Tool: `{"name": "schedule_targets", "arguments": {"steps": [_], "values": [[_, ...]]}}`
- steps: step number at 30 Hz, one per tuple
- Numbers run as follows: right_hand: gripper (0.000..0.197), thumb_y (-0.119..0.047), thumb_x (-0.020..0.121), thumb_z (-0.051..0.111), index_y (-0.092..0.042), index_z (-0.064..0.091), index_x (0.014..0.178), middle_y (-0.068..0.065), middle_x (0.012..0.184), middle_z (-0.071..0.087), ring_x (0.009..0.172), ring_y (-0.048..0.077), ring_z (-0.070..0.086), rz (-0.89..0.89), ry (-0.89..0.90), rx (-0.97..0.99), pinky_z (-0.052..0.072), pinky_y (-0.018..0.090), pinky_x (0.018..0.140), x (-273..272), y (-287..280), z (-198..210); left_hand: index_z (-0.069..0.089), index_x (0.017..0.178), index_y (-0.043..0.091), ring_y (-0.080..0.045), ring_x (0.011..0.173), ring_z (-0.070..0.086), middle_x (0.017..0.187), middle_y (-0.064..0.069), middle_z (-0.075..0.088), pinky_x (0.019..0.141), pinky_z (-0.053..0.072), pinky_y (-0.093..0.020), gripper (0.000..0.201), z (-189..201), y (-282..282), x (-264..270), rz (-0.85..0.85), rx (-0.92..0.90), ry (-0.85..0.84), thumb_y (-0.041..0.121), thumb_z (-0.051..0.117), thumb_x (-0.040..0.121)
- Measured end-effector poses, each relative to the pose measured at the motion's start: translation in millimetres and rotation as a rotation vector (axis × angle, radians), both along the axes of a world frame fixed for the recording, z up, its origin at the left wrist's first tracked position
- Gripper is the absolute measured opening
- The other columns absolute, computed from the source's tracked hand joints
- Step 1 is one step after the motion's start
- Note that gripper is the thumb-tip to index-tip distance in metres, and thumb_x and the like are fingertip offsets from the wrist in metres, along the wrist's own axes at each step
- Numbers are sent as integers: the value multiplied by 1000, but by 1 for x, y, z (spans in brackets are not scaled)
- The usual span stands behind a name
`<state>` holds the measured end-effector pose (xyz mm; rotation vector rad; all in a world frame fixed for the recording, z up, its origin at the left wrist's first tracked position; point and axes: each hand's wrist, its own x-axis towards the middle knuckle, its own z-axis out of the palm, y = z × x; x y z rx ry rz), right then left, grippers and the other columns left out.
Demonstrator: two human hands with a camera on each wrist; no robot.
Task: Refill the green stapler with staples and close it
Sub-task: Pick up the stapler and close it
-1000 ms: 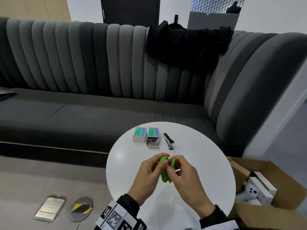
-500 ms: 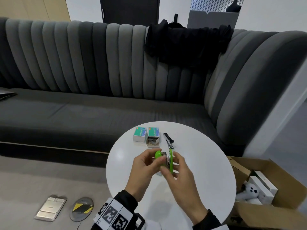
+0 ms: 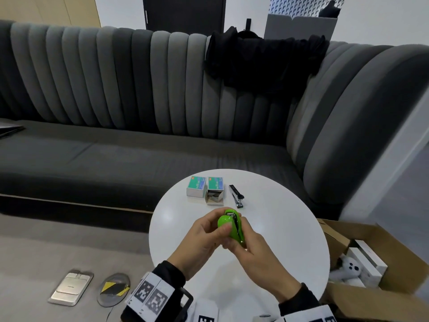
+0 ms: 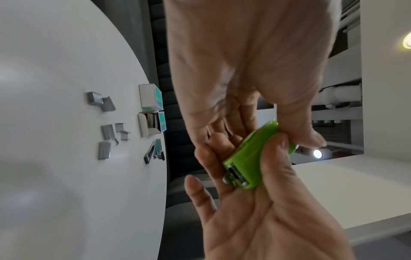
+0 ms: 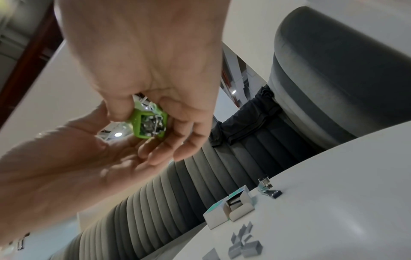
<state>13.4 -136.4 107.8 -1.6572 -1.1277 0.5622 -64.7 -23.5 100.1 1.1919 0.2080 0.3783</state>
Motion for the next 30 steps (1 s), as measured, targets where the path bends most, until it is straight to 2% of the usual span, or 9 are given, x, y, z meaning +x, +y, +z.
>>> {"name": "schedule_targets", "arguments": {"steps": [3,5,8,12,16,22,25,27,30], "values": [[25,-27,92,49,-44,40,107,-15,84,63,80,5,61,-12,-25,26,51,21,77,-1,1,0,64,98,17,-15,84,63,88,3,70,76,49,-30,23,1,0,-1,-3,-2,-22,16,58,76],[21,-28,92,49,-44,42,104,-13,84,64,80,8,60,-18,-37,34,51,23,75,-2,3,-1,63,99,15,-13,80,65,86,3,70,74,50,-29,23,2,0,-1,2,-5,-32,15,58,76],[19,-31,90,49,-43,43,104,-17,85,63,80,0,60,-18,-48,48,50,16,73,-1,3,-3,63,96,16,-11,78,66,81,6,71,72,53,-25,18,3,-2,-1,14,-16,-35,16,63,79],[17,-32,90,50,-42,45,103,-24,79,64,79,-3,60,-22,-40,63,48,11,71,2,3,-6,60,97,13,-7,73,67,78,8,72,69,55,-22,28,4,-3,1,4,-17,-33,17,58,70],[19,-29,91,49,-41,44,104,-17,83,63,79,-2,59,-18,-37,66,48,11,71,2,3,-7,60,97,13,-7,72,68,78,7,73,67,55,-22,28,4,-3,2,9,-35,-33,16,57,69],[14,-35,89,52,-42,48,99,-13,79,65,79,8,61,-39,-32,82,50,18,72,3,3,-10,61,95,13,-9,72,66,77,6,71,72,48,-30,27,2,-5,2,35,-62,-41,18,58,69],[18,-38,83,50,-37,53,100,2,82,68,77,17,62,-76,-18,89,51,27,71,4,5,-12,65,89,13,-14,70,60,77,-1,66,67,40,-32,22,1,-7,5,72,-109,-36,20,61,69],[22,-38,82,50,-31,56,102,7,83,69,75,16,63,-99,11,90,51,31,73,4,6,-15,64,90,12,-14,67,57,78,-2,64,60,38,-28,23,0,-8,7,88,-117,-12,22,61,70],[22,-36,85,52,-25,57,104,3,81,68,73,10,63,-79,54,46,51,35,77,8,6,-20,62,92,11,-15,64,54,79,-5,61,56,36,-26,26,-2,-7,8,78,-117,32,24,61,71]]}}
